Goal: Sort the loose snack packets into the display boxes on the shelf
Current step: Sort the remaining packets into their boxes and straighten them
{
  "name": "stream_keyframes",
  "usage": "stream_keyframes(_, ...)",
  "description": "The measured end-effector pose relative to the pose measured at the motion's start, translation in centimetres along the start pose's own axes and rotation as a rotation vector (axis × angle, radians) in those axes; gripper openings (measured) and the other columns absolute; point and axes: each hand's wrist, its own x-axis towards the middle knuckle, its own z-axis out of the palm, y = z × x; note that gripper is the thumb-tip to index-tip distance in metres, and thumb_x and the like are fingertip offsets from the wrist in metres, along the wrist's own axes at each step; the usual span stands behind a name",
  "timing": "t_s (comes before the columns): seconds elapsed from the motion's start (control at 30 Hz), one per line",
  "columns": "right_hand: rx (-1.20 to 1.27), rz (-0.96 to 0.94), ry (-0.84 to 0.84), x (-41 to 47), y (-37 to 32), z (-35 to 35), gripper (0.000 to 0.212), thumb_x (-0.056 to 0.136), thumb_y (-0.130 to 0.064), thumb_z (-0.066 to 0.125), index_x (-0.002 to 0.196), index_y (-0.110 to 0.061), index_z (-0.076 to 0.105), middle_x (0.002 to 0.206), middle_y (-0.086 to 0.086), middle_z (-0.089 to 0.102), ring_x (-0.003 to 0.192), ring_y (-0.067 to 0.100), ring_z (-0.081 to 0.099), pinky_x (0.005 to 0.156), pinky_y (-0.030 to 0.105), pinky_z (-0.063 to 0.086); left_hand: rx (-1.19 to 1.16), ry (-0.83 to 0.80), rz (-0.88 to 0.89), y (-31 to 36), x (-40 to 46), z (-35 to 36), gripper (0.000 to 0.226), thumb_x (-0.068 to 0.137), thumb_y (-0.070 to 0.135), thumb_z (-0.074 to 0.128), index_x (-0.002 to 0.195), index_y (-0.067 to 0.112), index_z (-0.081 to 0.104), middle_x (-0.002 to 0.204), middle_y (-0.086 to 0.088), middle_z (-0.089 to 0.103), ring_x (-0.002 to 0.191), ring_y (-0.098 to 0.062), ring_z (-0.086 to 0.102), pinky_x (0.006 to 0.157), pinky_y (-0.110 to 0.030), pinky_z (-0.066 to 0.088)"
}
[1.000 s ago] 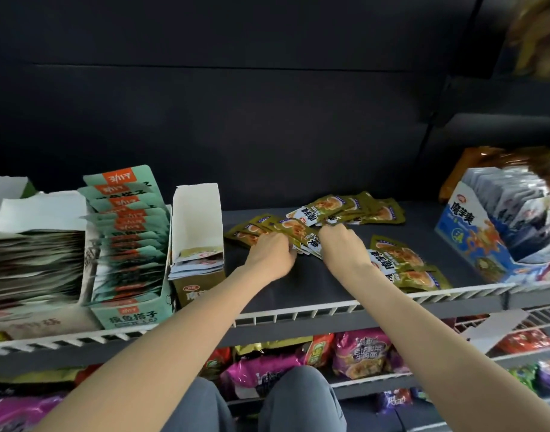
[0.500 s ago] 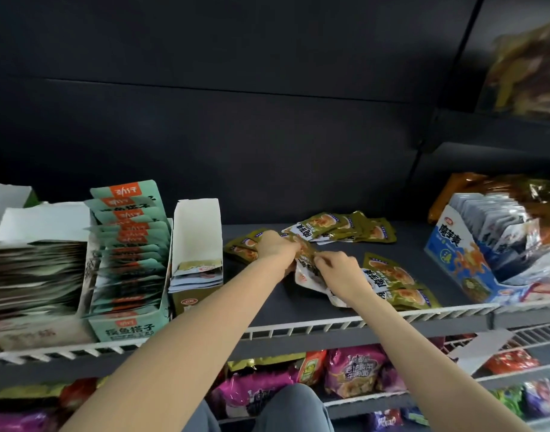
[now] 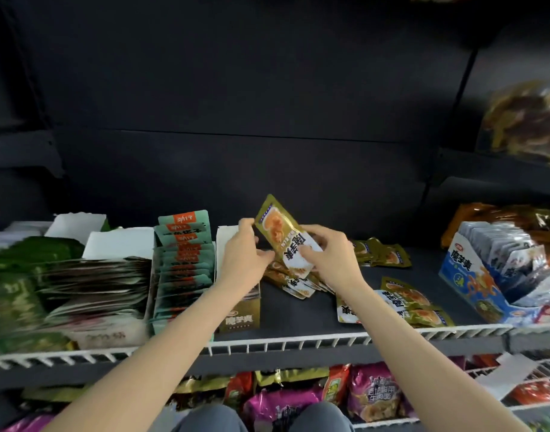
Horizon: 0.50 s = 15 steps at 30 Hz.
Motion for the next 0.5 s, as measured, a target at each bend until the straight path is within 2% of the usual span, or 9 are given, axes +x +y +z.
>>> stream_keyframes(0.07,-0.247,-0.127,-0.006,-0.1,-1.9,0.6,0.033,0.087,-0.016,0.057,0.117,-0.029,0.064,0.095,-0.005,0.07,0.073,0.015,0.061,0.06,0.03,0.052,0.068,0.078,0.058,-0.7,-0.4,-2.1,0.06,0.085,0.011,0.066,0.136,0.014,0.034,0.12,-0.006,0.054,0.098,-0.017,0.06,0.08,-0.023,0.041)
stream_keyframes(0.13,-0.553,-0.28,-0.029,-0.5,-3.7,1.4,0.035,0.089,-0.02,0.052,0.119,-0.036,0.061,0.099,-0.006,0.064,0.082,0.016,0.058,0.062,0.027,0.045,0.081,0.116,0.102,-1.3,-0.9,-3.7,0.056,0.086,0.011,0.064,0.135,0.015,0.037,0.119,-0.002,0.054,0.085,-0.008,0.058,0.077,-0.022,0.04)
stream_keyframes(0.17,-0.687,-0.364,-0.055,-0.6,-4.5,1.9,0.036,0.091,-0.021,0.049,0.121,-0.038,0.059,0.102,-0.005,0.062,0.09,0.018,0.057,0.064,0.028,0.042,0.084,0.125,0.123,-1.7,-1.2,-4.2,0.053,0.088,0.01,0.062,0.135,0.016,0.038,0.119,-0.002,0.054,0.085,-0.008,0.058,0.078,-0.022,0.041)
stream_keyframes(0.27,-0.958,-0.533,-0.147,-0.8,-6.4,3.4,0.035,0.093,-0.015,0.048,0.12,-0.033,0.06,0.104,-0.001,0.061,0.102,0.021,0.053,0.064,0.03,0.035,0.177,0.136,0.218,-2.6,-2.3,-5.2,0.045,0.09,0.005,0.055,0.132,0.018,0.047,0.125,-0.002,0.053,0.103,-0.014,0.054,0.091,-0.025,0.041)
stream_keyframes(0.33,-1.05,-0.588,-0.179,-0.8,-7.0,4.3,0.03,0.092,-0.013,0.049,0.117,-0.025,0.061,0.102,0.001,0.063,0.103,0.021,0.053,0.063,0.031,0.035,0.319,0.111,0.283,-3.3,-2.7,-5.5,0.037,0.091,0.005,0.053,0.125,0.019,0.058,0.127,0.0,0.055,0.117,-0.017,0.048,0.1,-0.029,0.038)
stream_keyframes(0.4,-1.003,-0.555,-0.18,-1.0,-7.2,4.5,0.026,0.092,-0.019,0.049,0.114,-0.023,0.06,0.101,0.002,0.063,0.102,0.022,0.054,0.064,0.03,0.034,0.448,0.035,0.308,-3.7,-2.9,-5.6,0.033,0.092,0.009,0.051,0.121,0.022,0.062,0.118,-0.003,0.062,0.114,-0.02,0.049,0.097,-0.033,0.044)
stream_keyframes(0.5,-0.868,-0.526,-0.181,-1.5,-6.4,4.3,0.022,0.089,-0.037,0.054,0.102,-0.023,0.064,0.096,-0.002,0.067,0.096,0.019,0.058,0.076,0.03,0.035,0.61,-0.037,0.305,-3.9,-3.0,-5.6,0.025,0.095,0.023,0.05,0.115,0.026,0.064,0.105,-0.007,0.064,0.105,-0.023,0.052,0.088,-0.035,0.045)
